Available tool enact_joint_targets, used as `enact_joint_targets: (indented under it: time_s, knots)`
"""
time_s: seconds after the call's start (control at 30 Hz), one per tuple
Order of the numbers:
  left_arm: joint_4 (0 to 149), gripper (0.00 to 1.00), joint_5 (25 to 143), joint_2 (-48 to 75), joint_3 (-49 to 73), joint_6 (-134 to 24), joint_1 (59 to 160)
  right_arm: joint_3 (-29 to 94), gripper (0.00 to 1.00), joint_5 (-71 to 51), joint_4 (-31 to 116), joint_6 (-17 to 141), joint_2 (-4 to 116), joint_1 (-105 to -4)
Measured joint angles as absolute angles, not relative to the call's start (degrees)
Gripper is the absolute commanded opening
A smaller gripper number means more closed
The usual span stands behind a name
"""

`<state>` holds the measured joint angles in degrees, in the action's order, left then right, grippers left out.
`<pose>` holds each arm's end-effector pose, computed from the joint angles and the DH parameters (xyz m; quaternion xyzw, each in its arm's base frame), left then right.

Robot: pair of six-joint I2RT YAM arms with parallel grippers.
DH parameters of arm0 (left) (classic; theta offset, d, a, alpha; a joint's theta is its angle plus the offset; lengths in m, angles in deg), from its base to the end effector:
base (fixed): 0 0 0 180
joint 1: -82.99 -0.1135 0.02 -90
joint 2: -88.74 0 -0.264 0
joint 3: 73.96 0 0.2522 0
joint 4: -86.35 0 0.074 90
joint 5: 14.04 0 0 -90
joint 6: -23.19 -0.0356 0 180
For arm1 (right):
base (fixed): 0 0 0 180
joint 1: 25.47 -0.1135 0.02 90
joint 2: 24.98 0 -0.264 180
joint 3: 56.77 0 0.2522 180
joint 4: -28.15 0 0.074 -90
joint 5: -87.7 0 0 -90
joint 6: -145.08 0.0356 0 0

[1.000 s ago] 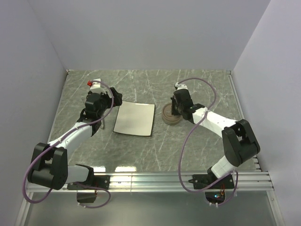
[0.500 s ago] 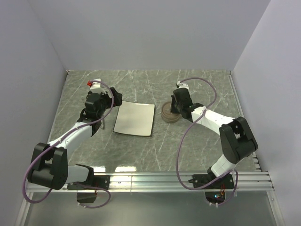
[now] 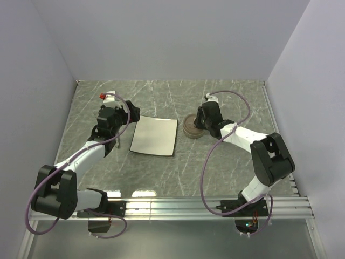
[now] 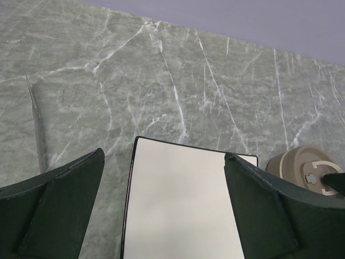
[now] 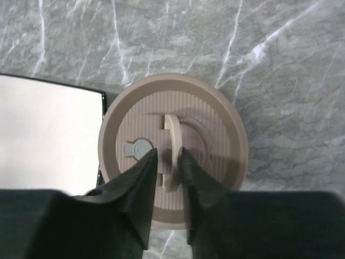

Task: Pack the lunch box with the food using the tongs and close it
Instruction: Put the lid back on the lunch box

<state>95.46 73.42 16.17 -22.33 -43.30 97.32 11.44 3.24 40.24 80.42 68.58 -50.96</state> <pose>0.2753 -0.0687 0.2528 -0.0760 0.7724 -0.1881 0.6018 0.3185 0.1480 0.2025 0.0202 0.8956 0.1507 0.4180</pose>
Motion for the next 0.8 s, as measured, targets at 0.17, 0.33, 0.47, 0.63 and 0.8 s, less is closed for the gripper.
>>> enact_joint_targets:
  time_s: [0.17,0.33,0.47,0.63,0.8]
  knots:
    - [95.5,1.0,73.6,16.4,-22.5,-43.1,97.3,9.9,0.57,2.7,39.7,79.0,66.9,-51.7]
    - [95.5,0.99,73.6,17.0,-22.5,-43.1,97.3,9.8,0.62,3.3,42.6,77.0,66.3,-53.0]
    - [95.4,0.99,73.6,17.0,-22.5,-43.1,97.3,9.9,0.63,4.3,44.5,75.5,65.3,-53.7]
    - [95.4,1.0,73.6,17.1,-22.5,-43.1,97.3,10.3,0.65,6.2,45.7,73.8,60.8,-54.2]
    - [95.5,1.0,73.0,18.6,-23.4,-43.1,97.3,9.7,0.69,8.1,43.8,71.7,50.4,-54.4]
